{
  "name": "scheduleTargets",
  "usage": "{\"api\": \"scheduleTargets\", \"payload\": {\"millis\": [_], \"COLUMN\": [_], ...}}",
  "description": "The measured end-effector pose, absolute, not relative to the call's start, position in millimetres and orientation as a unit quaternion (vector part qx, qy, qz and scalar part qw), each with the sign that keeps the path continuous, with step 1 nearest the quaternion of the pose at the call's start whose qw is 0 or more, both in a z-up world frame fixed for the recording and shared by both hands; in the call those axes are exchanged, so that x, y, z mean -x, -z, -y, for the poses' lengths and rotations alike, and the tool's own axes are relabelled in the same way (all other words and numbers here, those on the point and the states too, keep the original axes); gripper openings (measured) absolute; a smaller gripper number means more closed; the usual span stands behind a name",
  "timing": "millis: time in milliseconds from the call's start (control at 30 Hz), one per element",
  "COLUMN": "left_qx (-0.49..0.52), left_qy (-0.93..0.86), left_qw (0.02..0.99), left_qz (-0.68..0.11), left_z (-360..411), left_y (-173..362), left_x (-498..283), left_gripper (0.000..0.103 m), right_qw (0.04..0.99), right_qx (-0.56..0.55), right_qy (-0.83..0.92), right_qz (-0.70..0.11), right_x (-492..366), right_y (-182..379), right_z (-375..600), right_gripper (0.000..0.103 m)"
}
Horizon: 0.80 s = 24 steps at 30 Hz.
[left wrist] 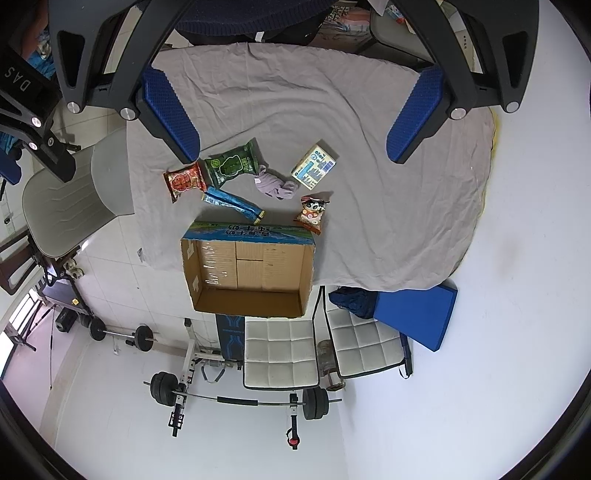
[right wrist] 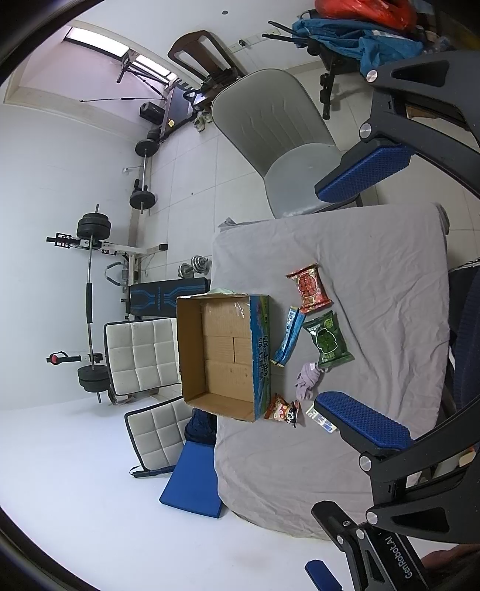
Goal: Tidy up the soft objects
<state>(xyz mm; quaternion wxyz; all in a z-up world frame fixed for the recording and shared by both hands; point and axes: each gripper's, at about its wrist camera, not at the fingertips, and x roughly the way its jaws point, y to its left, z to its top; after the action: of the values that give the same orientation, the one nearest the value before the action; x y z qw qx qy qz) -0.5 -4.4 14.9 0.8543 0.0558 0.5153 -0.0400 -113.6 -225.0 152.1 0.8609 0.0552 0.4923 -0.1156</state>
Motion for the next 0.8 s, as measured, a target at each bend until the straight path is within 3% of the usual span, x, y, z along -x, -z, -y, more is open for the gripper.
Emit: {"api": "scheduleTargets", "payload": {"millis": [433,600,800], "left_qx": [-0.055,-0.060,-0.070], "left_qy": [0.033,0.009,-0.012], "left_qw": [0.857,0.849,0.805], "left_qz": [-0.511,-0.525,-0.590], "left_z": [8,-6,-27], "left_y": [-12,25,119], "left_x": [-14,-59,-115], "left_gripper": [0.103,0.103,0.103], "right_qw": [0.840,0.784,0.676], "right_qx": [-0.091,-0.172,-0.305], "right_qy": [0.114,0.107,0.107], "right_qz": [-0.522,-0.587,-0.663], "right_x": [91,49,4], "right_y": [-124,-38,121], "right_z": [239,258,266], "right_gripper": [0.103,0.103,0.103]}}
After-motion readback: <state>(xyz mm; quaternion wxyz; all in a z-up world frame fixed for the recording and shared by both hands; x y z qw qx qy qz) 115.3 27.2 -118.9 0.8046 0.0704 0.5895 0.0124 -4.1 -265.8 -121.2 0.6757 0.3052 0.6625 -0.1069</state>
